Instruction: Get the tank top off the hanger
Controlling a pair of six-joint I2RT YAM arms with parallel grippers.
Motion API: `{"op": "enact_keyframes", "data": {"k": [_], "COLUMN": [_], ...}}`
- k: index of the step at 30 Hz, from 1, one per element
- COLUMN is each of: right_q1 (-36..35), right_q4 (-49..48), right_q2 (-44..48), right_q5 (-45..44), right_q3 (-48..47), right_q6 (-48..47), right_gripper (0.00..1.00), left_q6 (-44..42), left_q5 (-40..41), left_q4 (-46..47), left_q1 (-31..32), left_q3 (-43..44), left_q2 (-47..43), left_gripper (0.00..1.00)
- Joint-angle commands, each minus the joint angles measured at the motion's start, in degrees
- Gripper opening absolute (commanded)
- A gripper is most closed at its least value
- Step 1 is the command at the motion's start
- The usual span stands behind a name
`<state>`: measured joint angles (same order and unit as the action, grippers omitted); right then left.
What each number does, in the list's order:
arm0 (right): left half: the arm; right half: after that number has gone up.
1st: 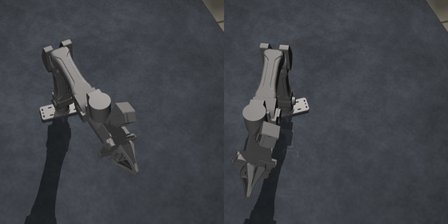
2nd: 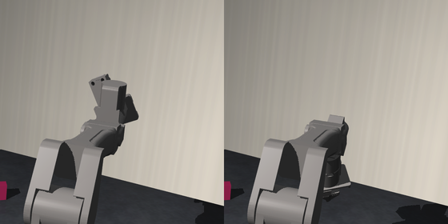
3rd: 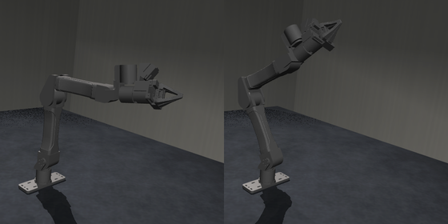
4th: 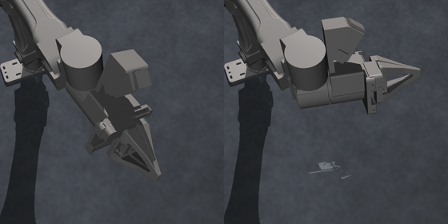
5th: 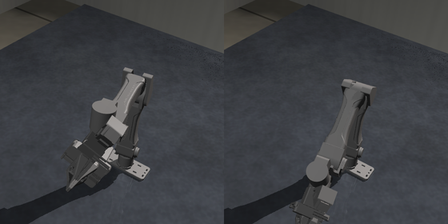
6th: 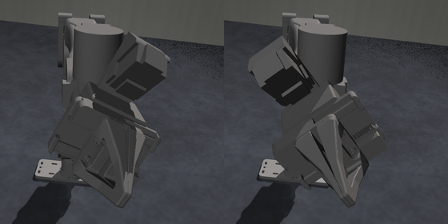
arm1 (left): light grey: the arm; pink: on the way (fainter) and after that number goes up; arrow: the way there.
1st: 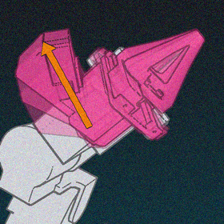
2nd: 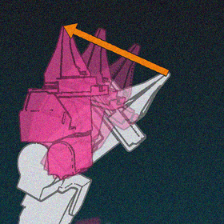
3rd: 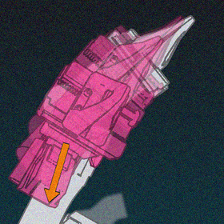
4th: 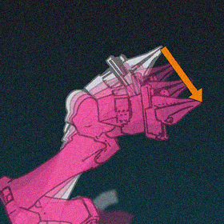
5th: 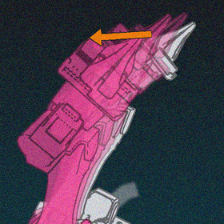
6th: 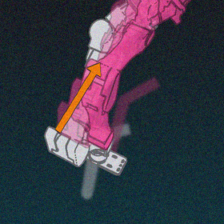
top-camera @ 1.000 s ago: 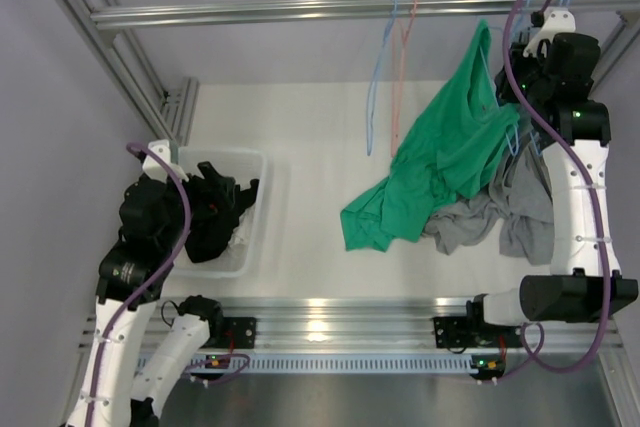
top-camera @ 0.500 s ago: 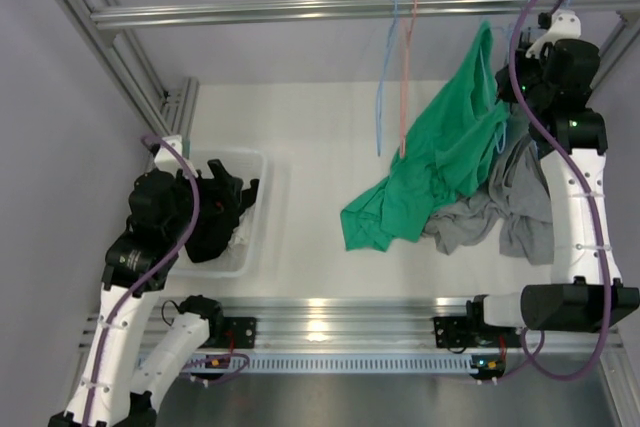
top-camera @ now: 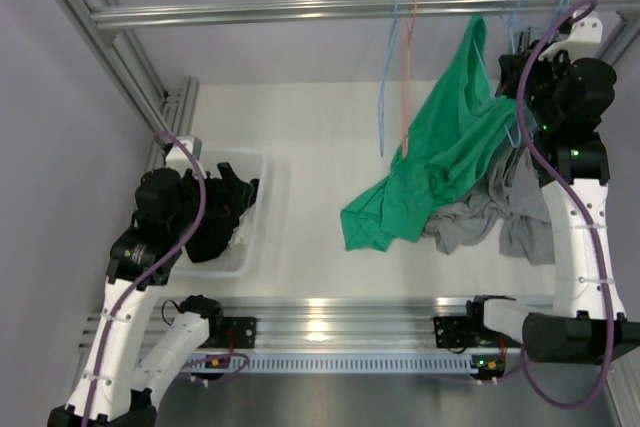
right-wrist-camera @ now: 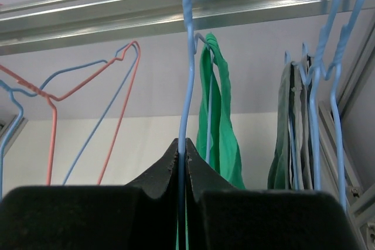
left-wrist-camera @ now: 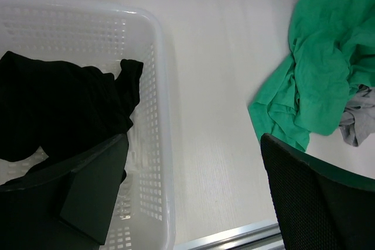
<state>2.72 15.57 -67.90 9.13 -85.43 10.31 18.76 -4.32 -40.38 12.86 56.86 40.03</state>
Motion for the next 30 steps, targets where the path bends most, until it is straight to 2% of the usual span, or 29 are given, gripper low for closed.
{"op": "enact_keyframes", "data": {"k": [1, 6, 8, 10, 14, 16, 17, 18, 19, 23, 24, 26, 30], "right_q1": [-0.35, -0.35, -0.35, -0.35, -0.35, -0.35, -0.35, -0.35, -0.35, -0.35, -0.35, -0.35, -0.87], "right_q4": [-10.74, -11.09, -10.83, -8.12, -3.98, -1.79, 1.45, 3.13, 4.89, 15.08, 19.10, 25.78, 32.67], "right_q2": [2.59, 8.02, 10.58, 14.36, 23.92, 27.54, 30.95, 32.72, 34.31, 42.13, 43.02, 44.34, 44.34], "right_q5": [1.68, 4.50, 5.19, 5.46, 7.74, 7.93, 7.84, 7.75, 7.49, 7.14, 6.96, 5.91, 4.50], "right_q3": [1.84, 4.74, 7.10, 8.17, 12.56, 14.23, 14.50, 14.67, 14.76, 12.40, 11.52, 5.31, -1.22], "right_q6": [0.50, 1.47, 1.91, 2.61, 3.40, 3.06, 2.88, 2.27, 2.26, 2.17, 2.00, 1.56, 1.38], "right_gripper": [0.00, 0.00, 0.00, 0.00, 0.00, 0.00, 0.00, 0.00, 0.00, 0.00, 0.00, 0.00, 0.00], "left_q6": [-0.75, -0.05, 0.48, 1.36, 2.15, 2.07, 1.54, 1.28, 0.84, -2.75, -3.81, -8.62, -15.32], "left_q5": [-2.89, -9.46, -15.27, -17.30, -13.18, -10.12, -4.09, -1.51, 0.34, 4.83, 8.67, 12.65, 11.97], "left_q4": [1.36, 1.71, 3.54, 5.83, 8.48, 8.56, 8.65, 8.83, 8.83, 8.83, 8.91, 9.70, 11.37], "left_q1": [0.23, 0.23, 0.67, 3.29, 13.31, 21.21, 24.20, 29.97, 32.64, 42.93, 47.21, 52.58, 55.51], "left_q3": [-0.08, 2.98, 4.30, 6.59, 14.14, 19.39, 20.99, 22.49, 25.81, 36.28, 38.65, 45.51, 57.44], "left_q2": [0.22, 3.12, 5.74, 7.68, 16.80, 19.37, 20.86, 21.66, 22.45, 30.69, 32.37, 37.47, 47.14], "left_gripper": [0.99, 0.99, 0.99, 0.99, 0.99, 0.99, 0.99, 0.99, 0.99, 0.99, 0.99, 0.99, 0.94]}}
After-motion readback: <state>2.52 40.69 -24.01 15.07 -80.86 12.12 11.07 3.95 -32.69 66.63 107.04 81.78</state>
